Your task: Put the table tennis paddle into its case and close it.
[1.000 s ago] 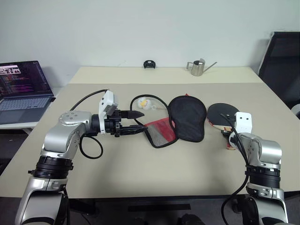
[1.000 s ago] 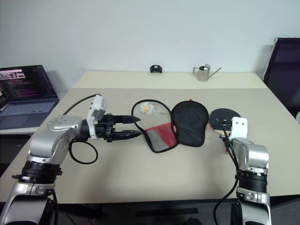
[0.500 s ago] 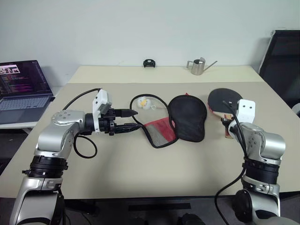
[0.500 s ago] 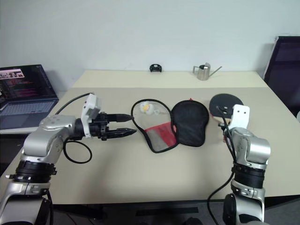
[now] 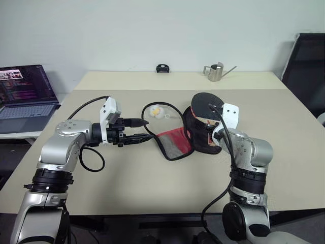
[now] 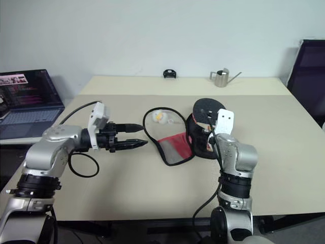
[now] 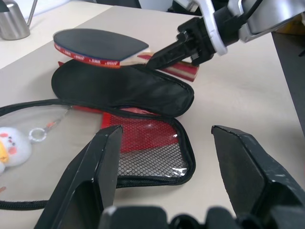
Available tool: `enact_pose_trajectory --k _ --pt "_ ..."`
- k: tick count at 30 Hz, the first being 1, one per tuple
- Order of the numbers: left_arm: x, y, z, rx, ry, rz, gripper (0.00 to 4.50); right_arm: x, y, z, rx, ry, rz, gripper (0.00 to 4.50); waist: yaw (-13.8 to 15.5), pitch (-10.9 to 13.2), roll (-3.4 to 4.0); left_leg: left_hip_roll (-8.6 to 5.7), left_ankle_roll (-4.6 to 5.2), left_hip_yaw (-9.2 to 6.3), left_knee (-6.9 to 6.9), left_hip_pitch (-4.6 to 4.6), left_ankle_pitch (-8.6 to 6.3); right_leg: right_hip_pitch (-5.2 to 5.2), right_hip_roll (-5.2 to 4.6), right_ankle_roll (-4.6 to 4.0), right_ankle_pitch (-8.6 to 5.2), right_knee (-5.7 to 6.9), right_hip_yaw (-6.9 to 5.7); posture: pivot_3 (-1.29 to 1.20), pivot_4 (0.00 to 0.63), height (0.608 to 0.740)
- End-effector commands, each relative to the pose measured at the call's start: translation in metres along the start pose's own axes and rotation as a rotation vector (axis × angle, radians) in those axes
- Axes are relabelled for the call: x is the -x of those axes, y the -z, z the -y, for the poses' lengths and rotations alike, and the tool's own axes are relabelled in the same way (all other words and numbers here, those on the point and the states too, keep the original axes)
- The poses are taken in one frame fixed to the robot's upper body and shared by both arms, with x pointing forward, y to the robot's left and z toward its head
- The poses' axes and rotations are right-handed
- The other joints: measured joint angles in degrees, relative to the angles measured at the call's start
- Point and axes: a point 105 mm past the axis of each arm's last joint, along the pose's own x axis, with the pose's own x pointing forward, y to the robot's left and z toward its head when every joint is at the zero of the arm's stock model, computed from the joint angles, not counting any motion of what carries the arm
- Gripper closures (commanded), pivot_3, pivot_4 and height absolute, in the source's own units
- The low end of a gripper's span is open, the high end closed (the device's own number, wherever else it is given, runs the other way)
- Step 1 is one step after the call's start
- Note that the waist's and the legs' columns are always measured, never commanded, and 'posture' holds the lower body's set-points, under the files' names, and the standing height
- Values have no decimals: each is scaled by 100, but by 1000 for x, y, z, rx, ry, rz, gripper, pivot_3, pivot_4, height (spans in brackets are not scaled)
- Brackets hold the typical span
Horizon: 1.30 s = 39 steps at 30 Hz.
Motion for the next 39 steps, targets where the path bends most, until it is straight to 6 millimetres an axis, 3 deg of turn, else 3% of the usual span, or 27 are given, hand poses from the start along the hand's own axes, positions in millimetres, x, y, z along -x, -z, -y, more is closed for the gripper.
enact_pose_trajectory --k 1,14,31,39 --pt "5 -12 0 -57 -8 21 1237 -4 -17 -25 20 -49 95 3407 -22 0 0 0 0 0 -1 0 0 0 0 0 0 0 0 0 150 740" --pt "5 -13 2 -58 -11 23 1237 -27 5 -30 82 -31 63 3407 -102 1 1 0 -2 1 -2 0 1 -3 1 0 0 2 2 0 150 740" --pt "1 -12 4 -51 1 35 1237 -29 24 -18 92 28 2 3407 -100 0 1 1 -2 0 -3 0 1 -2 0 0 0 1 3 0 150 740" --pt "2 -10 4 -49 -2 33 1237 -23 17 -27 53 -4 33 792 -100 0 1 0 -2 0 -2 2 1 -1 0 0 0 3 2 0 150 740"
